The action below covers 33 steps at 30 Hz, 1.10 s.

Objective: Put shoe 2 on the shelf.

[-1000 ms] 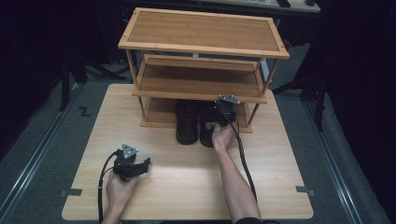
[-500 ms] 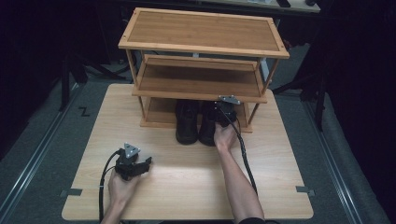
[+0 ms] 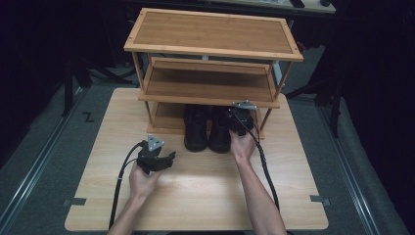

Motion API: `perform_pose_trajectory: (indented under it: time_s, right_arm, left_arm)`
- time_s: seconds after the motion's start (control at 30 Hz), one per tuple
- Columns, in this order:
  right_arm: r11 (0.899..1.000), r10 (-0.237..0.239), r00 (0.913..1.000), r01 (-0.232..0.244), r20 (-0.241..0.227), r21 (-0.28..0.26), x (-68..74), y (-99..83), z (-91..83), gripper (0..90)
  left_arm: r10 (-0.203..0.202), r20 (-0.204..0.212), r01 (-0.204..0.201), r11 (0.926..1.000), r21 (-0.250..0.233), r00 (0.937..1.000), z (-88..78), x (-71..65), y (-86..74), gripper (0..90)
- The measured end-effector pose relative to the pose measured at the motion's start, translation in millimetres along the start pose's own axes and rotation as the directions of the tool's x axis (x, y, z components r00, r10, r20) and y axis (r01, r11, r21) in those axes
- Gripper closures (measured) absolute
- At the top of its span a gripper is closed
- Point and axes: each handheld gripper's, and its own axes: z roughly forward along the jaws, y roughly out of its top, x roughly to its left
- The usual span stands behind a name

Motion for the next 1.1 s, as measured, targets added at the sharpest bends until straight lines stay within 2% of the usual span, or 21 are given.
perform_pose_trajectory:
  time_s: [0.1,0.27,0.5,0.53,0.6,0.7,0.87,0.97,1.03,1.1]
  right_arm:
    - [1.0,-0.005,0.9999,0.005,-0.01,-0.025,-1.7,-2.5,-8.4,52.5]
    - [1.0,-0.013,0.9994,0.012,-0.031,-0.029,-4.3,-7.0,-17.7,51.7]
    - [1.0,-0.013,0.9952,0.012,-0.097,-0.014,-7.8,-13.2,-30.0,47.9]
    - [1.0,-0.014,0.995,0.012,-0.099,-0.015,-8.8,-15.5,-33.0,46.9]
    - [0.999,-0.023,0.997,0.02,-0.074,-0.034,-8.2,-20.1,-39.6,46.3]
    - [0.998,-0.033,0.9959,0.029,-0.084,-0.048,-7.5,-25.7,-50.0,46.1]
    - [0.996,-0.063,0.9895,0.055,-0.13,-0.066,-0.4,-33.9,-65.4,46.1]
    - [0.996,-0.081,0.9846,0.073,-0.155,-0.06,6.1,-36.8,-67.5,46.2]
    - [0.996,-0.074,0.9763,0.064,-0.204,-0.055,9.7,-37.7,-67.0,44.7]
    - [0.996,-0.087,0.9732,0.078,-0.213,-0.05,14.0,-38.1,-65.0,44.2]
  left_arm:
    - [0.003,0.016,-0.003,1.0,-0.001,0.9999,4.2,-5.4,8.6,38.0]
    - [0.012,0.027,-0.012,0.9999,-0.002,0.9996,11.1,-13.5,20.5,37.5]
    - [-0.007,0.04,0.007,1.0,-0.007,0.9992,15.2,-17.8,32.8,38.9]
    - [-0.007,0.042,0.007,1.0,-0.007,0.9991,15.6,-18.4,34.5,39.0]
    - [-0.005,0.041,0.005,0.9999,-0.013,0.9991,16.5,-20.7,38.6,39.0]
    - [0.0,0.043,0.001,0.9997,-0.024,0.9991,18.4,-24.9,45.9,38.2]
    - [0.005,0.055,-0.003,0.9995,-0.033,0.9985,24.0,-32.9,56.8,38.5]
    - [0.004,0.058,-0.002,0.9995,-0.033,0.9983,26.6,-35.2,60.2,41.2]
    - [-0.003,0.065,0.005,0.9994,-0.035,0.9979,30.0,-36.7,65.2,43.7]
    - [-0.009,0.079,0.012,0.9994,-0.033,0.9969,35.1,-39.9,71.9,46.4]
